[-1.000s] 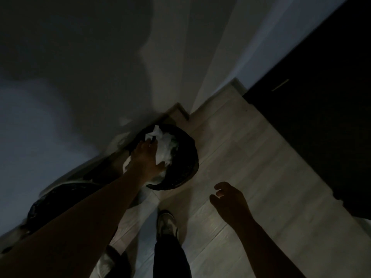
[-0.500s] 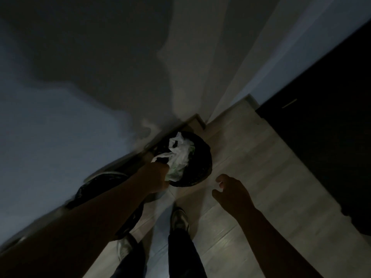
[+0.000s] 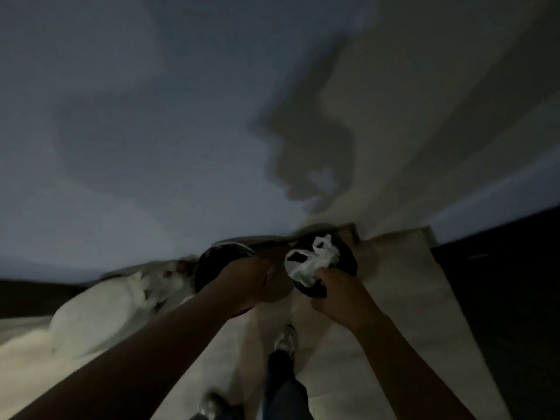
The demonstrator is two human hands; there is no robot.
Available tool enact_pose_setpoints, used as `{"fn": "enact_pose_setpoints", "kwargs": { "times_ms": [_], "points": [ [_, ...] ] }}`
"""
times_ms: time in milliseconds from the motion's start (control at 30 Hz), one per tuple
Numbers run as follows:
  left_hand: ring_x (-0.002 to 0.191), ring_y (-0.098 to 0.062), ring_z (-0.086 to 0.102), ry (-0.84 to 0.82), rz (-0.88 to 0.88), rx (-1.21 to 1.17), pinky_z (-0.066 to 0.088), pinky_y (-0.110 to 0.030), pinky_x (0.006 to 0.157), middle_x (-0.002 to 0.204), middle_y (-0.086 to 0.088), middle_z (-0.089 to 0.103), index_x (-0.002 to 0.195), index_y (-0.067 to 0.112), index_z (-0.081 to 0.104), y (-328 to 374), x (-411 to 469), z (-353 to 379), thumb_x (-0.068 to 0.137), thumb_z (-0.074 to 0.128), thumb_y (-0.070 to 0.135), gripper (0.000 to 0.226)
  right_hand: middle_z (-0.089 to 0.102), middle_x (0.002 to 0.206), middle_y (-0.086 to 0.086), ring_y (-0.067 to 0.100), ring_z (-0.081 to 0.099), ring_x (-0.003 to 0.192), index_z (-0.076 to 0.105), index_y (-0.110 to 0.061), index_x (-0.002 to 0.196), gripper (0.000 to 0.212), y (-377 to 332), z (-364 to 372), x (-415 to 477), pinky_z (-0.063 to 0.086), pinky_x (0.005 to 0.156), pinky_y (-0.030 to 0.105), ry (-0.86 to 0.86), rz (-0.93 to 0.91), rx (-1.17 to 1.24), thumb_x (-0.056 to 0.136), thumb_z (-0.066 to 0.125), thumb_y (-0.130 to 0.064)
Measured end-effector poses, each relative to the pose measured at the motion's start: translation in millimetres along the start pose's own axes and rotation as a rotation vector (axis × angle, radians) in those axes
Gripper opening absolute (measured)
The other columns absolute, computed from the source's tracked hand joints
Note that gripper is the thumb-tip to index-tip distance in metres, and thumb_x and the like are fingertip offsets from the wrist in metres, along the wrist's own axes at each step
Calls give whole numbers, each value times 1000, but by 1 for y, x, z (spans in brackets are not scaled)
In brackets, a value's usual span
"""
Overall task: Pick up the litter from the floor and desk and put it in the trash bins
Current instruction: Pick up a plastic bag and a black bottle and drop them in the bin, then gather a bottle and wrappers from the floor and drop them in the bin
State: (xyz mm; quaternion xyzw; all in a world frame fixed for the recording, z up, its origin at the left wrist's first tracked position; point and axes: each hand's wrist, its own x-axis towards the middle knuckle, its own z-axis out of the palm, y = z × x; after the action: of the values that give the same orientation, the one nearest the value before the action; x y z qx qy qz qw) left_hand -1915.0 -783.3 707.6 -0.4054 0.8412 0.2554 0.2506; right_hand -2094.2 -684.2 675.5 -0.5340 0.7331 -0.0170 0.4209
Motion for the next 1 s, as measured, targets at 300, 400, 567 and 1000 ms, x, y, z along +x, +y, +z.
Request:
{"fn": "enact_pose_setpoints", "kwargs": {
  "times_ms": [300, 400, 567, 1000],
  "points": [
    [114, -22, 54, 329, -388, -230, 43, -29, 93, 125, -4, 58, 127, 17, 53, -115, -188, -1, 88, 55, 36, 43, 55, 123, 4, 22, 56, 108, 49, -18, 127, 48, -201, 16, -13, 49, 89, 32, -124, -441, -388, 84, 64, -34],
    [117, -20, 52, 449, -530, -280, 39, -27, 94, 129, -1, 55, 132, 22, 48, -151, -271, 18, 90, 53, 38, 46, 56, 115, 2, 20, 56, 101, 53, -17, 117, 36, -282, 38, -38, 48, 86, 31, -127, -619, -465, 85, 61, -32],
    [118, -22, 51, 518, -775, -290, 43, -33, 96, 131, -3, 52, 135, 20, 43, -198, -421, 71, 92, 51, 40, 48, 58, 114, 2, 19, 57, 100, 58, -18, 116, 37, -408, 105, -113, 48, 83, 30, -133, -892, -591, 81, 64, -31],
    [111, -18, 56, 974, -1306, -196, 46, -30, 91, 121, 3, 59, 123, 25, 52, -227, -817, 152, 88, 56, 43, 40, 65, 110, -1, 16, 61, 103, 62, -22, 113, 40, -700, 263, -389, 48, 87, 32, -16, -1607, -429, 75, 72, -30]
  ]
}}
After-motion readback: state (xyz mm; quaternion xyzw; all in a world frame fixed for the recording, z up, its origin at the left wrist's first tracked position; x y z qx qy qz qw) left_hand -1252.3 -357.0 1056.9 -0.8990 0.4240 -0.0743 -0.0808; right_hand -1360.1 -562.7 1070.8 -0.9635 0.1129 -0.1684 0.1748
